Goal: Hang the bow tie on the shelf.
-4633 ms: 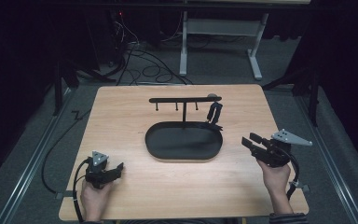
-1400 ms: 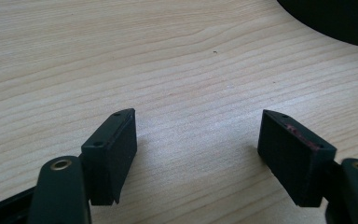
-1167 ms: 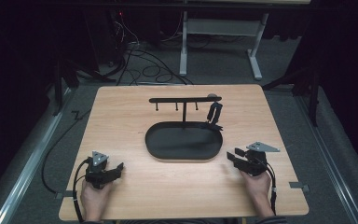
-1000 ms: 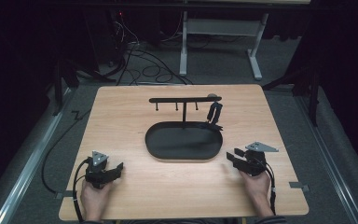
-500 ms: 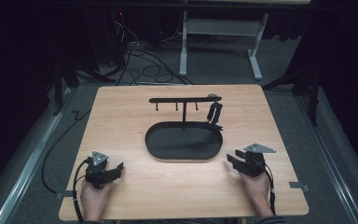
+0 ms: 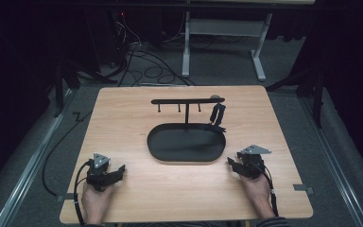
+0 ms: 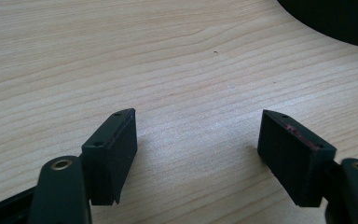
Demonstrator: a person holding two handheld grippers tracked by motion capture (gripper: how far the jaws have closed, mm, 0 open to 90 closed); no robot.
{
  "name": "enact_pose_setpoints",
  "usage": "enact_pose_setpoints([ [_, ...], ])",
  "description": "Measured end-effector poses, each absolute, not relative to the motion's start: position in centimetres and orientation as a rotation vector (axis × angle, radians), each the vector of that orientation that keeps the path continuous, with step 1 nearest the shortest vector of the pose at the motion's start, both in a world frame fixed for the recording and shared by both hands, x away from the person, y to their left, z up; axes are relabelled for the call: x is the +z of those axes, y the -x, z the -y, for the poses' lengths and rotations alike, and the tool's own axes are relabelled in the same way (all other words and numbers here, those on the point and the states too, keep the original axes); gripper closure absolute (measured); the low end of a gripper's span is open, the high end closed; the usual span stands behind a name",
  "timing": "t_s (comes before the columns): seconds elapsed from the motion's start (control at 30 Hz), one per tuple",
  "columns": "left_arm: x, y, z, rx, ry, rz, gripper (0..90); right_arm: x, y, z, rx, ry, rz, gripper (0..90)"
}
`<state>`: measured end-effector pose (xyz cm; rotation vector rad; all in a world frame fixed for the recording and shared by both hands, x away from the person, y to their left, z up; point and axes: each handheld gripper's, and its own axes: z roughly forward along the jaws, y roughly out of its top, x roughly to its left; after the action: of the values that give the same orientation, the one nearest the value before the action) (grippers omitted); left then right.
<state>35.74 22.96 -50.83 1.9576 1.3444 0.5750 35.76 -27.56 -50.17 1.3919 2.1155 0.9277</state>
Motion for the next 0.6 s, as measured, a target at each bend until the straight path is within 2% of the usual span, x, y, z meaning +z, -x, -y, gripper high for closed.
enact_pose_setpoints([
  [0.2,-50.84,-35.71,-22.96,0.574,-1.959,-1.343,28.6,-50.20,-35.89,27.29,0.908,-1.382,-2.118,44.9],
  [0.6,-50.84,-35.71,-22.96,0.573,-1.959,-1.342,28.5,-50.20,-35.90,27.28,0.909,-1.387,-2.117,44.4],
])
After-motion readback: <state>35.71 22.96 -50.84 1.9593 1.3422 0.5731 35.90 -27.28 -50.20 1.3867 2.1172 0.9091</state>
